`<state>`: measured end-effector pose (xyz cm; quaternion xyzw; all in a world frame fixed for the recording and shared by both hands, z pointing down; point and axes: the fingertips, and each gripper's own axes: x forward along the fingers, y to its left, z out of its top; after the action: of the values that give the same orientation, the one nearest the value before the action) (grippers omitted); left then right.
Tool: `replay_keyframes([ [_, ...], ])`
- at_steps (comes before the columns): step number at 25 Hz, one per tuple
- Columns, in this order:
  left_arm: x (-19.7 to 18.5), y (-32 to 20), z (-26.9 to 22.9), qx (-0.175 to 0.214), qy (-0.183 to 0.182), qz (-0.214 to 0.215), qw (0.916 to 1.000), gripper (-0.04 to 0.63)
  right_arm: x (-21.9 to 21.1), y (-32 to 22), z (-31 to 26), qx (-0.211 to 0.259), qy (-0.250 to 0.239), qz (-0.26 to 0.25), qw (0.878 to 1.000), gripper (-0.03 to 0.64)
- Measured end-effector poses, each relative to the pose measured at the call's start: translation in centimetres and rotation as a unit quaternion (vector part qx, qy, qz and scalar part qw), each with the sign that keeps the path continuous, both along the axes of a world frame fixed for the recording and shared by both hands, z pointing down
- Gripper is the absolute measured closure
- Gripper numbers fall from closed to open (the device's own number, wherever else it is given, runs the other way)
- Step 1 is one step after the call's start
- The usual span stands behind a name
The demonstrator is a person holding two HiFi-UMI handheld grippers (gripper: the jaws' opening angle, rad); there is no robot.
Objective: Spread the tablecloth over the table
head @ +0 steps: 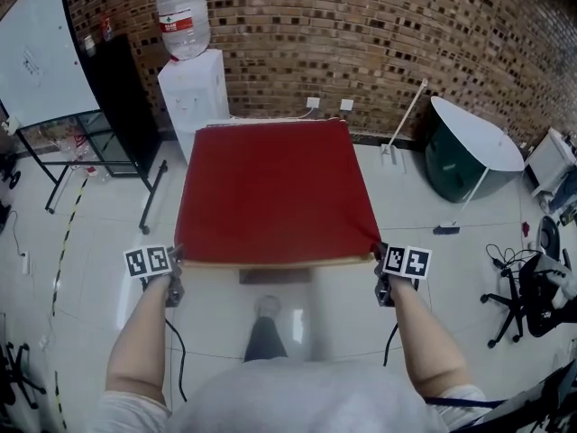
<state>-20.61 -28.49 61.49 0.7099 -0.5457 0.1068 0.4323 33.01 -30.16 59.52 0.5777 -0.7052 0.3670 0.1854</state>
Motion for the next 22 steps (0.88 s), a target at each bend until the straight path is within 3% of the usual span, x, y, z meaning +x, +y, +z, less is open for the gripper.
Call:
replay_keyframes([
  [6,0.2,0.8,2.2,-0.013,-0.041,0.019,0.9989,0.578,0.4,0.8,3.1,-0.030,0.029,-0.008,0.999,0.606],
  [9,0.1,0.9,2.6,-0.017,-0.044,0.025,0.9986,0.575,0.6,0.9,4.2,-0.043,0.039,-0.010,0.998,0.604],
  [16,-1.4,1.6,3.1,-0.031,-0.062,0.005,0.9976,0.522,1.3,1.3,5.3,-0.045,0.044,0.002,0.998,0.561],
  [22,-3.9,3.7,3.6,-0.031,-0.061,-0.041,0.9968,0.506,4.0,2.6,5.5,-0.052,0.062,0.007,0.997,0.514],
])
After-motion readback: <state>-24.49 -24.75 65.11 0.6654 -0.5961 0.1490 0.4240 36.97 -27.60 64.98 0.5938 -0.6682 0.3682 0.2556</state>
